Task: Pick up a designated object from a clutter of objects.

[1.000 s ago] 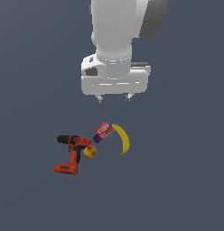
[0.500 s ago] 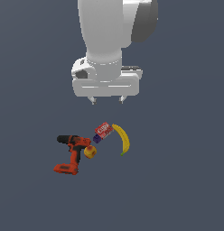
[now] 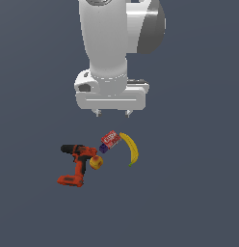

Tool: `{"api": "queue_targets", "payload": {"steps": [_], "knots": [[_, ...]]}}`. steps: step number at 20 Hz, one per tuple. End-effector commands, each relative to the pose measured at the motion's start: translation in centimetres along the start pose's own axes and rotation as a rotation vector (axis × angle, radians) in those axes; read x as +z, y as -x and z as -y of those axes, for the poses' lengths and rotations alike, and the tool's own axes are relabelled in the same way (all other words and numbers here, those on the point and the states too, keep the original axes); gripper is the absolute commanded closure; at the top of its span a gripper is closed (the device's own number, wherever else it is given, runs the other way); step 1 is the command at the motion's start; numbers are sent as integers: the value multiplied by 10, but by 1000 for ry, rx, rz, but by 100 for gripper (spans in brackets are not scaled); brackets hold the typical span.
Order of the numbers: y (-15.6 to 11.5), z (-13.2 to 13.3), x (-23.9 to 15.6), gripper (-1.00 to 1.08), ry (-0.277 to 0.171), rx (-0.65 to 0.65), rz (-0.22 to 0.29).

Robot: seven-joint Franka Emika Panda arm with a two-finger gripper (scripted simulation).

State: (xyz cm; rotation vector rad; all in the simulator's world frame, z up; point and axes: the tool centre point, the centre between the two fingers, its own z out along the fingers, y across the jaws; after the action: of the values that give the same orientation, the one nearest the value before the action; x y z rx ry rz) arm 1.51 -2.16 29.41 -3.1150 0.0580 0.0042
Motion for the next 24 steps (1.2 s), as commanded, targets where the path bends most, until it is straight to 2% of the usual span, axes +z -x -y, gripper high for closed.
{"api": "queue_targets", "payload": {"steps": [1,7,14,24], "knots": [[-6,-4,11,-92,-1,30,0],[-27,-21,50,-92,-2,137,-1],[-52,-51,117,-92,4,310,-3],[-65,-83,189,-92,19,480,-8]]}}
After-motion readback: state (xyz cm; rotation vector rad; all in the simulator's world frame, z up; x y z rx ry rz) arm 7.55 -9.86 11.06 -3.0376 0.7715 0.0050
